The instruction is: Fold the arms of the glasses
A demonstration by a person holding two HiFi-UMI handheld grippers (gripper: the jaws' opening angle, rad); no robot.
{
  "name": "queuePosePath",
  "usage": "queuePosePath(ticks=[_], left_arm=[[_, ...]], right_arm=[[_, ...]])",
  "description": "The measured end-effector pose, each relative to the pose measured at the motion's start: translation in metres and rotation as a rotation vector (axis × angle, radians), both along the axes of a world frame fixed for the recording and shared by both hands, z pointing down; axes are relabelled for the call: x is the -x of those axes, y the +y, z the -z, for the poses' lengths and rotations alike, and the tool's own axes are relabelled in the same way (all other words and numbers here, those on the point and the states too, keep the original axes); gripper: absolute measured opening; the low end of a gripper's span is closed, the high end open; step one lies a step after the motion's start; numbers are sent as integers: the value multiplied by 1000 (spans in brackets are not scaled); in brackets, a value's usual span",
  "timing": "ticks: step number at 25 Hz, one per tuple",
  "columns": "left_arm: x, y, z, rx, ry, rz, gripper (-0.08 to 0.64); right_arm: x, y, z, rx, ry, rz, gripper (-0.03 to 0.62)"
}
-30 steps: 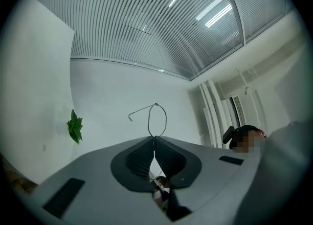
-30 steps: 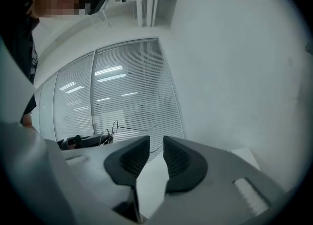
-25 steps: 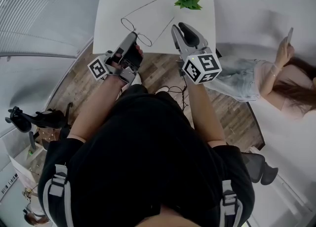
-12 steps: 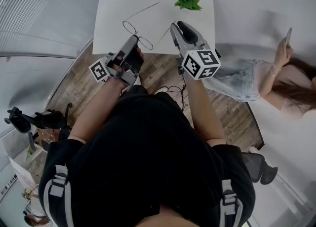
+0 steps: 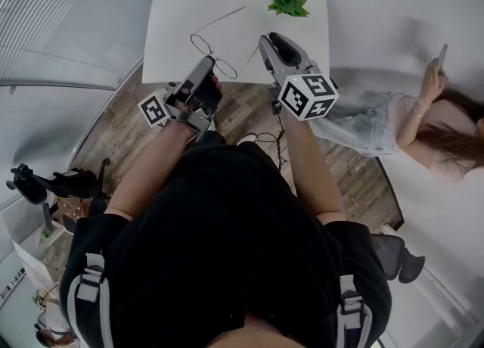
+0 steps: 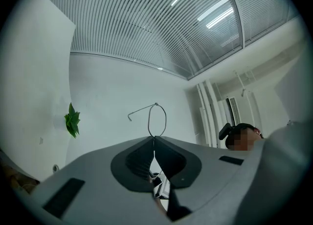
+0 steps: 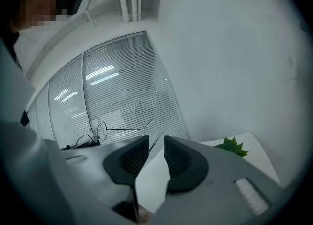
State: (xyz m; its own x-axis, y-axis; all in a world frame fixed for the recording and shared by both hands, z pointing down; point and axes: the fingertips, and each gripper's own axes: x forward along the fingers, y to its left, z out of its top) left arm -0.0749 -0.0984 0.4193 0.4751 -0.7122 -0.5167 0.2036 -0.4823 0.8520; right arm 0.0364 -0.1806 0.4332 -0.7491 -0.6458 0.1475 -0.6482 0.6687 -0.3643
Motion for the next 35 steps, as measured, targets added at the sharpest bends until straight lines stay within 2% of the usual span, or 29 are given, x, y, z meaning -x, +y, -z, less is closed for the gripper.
queuePosePath(ticks=[6, 17, 35], left_arm=[[-1, 1, -2, 7, 3, -6, 14], [-8, 5, 1, 12, 10, -45, 14], [-11, 1, 4, 10, 10, -77, 14]], right_arm=[[5, 1, 4, -3, -14, 22, 66], [18, 5, 21, -16, -8, 122, 54], [54, 5, 31, -18, 4, 228, 38]])
